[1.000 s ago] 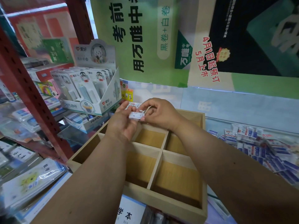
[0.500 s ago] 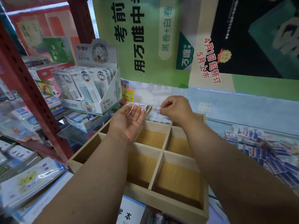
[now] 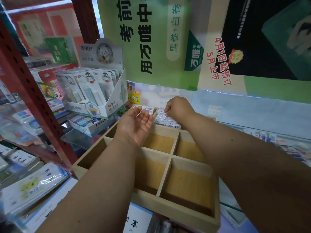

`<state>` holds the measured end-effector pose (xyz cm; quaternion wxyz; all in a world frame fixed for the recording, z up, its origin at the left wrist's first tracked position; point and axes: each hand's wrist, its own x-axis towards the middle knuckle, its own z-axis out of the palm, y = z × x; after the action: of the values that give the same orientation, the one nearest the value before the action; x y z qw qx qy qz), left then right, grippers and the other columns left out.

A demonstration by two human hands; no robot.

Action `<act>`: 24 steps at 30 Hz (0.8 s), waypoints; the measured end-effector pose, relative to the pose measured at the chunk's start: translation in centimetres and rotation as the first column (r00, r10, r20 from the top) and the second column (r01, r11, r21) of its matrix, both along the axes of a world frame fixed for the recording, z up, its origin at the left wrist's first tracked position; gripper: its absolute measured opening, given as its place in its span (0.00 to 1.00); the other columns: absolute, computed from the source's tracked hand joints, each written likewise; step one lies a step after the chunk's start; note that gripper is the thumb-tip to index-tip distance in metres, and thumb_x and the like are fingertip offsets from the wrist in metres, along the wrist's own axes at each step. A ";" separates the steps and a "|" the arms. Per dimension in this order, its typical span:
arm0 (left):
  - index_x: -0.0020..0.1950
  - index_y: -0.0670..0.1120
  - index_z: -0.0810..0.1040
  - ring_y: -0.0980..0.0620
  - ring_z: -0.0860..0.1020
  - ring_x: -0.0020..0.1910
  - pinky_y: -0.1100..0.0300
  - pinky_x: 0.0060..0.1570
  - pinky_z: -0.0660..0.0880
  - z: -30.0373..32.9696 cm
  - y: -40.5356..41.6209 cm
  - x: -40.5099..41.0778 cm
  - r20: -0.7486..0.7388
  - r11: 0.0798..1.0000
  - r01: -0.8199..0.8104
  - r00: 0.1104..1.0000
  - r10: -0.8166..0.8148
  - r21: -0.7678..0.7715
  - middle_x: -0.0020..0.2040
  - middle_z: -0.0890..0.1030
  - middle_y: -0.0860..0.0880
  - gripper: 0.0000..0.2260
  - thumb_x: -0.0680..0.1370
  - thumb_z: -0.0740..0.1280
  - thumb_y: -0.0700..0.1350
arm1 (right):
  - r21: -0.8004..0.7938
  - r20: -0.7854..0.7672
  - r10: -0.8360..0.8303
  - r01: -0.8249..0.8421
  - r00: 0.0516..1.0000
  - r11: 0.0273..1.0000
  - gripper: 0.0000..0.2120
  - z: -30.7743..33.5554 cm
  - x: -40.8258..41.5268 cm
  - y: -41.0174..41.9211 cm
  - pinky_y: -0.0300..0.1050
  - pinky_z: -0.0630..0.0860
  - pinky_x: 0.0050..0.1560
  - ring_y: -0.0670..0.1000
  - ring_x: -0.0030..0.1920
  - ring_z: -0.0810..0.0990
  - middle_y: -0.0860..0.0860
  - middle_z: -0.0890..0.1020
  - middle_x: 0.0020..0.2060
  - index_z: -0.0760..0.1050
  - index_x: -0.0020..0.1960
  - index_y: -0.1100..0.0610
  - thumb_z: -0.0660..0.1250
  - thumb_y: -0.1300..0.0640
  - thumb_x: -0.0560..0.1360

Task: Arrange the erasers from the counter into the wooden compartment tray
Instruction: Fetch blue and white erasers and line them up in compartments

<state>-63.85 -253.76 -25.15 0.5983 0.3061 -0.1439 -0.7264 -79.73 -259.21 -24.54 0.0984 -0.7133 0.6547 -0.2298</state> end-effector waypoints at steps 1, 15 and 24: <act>0.47 0.42 0.76 0.53 0.76 0.34 0.58 0.44 0.78 -0.1 0.0 0.0 0.014 1.000 0.004 1.000 -0.004 -0.011 0.36 0.76 0.47 0.06 0.81 0.62 0.42 | 0.014 -0.011 0.002 -0.002 1.000 1.000 0.06 0.0 0.1 -0.1 0.41 0.72 0.45 0.53 0.45 0.79 0.57 0.83 0.47 0.83 0.48 0.62 0.70 0.65 0.72; 0.44 0.45 0.76 0.55 0.75 0.31 0.62 0.41 0.76 0.0 1.1 -0.4 0.192 0.987 -0.009 0.981 0.040 -0.161 0.32 0.75 0.51 0.05 0.80 0.63 0.42 | 0.045 -0.007 0.018 -0.018 1.000 0.999 0.08 7.1 -12.2 10.1 0.41 0.74 0.43 0.46 0.37 0.77 0.50 0.82 0.39 0.83 0.46 0.56 0.72 0.52 0.72; 0.45 0.45 0.74 0.54 0.73 0.27 0.63 0.31 0.75 2.1 3.7 -3.4 0.365 0.972 0.128 0.930 -0.048 -0.197 0.29 0.75 0.50 0.04 0.79 0.62 0.40 | 0.329 -0.280 0.096 0.001 0.955 0.944 0.24 3.5 -13.1 16.5 0.42 0.73 0.43 0.45 0.44 0.76 0.43 0.78 0.47 0.74 0.57 0.48 0.73 0.38 0.66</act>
<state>-67.22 -250.07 -23.03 0.5586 0.3591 -0.3426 -0.6646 -92.85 -242.70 -21.07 0.1225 -0.7291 0.6733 -0.0085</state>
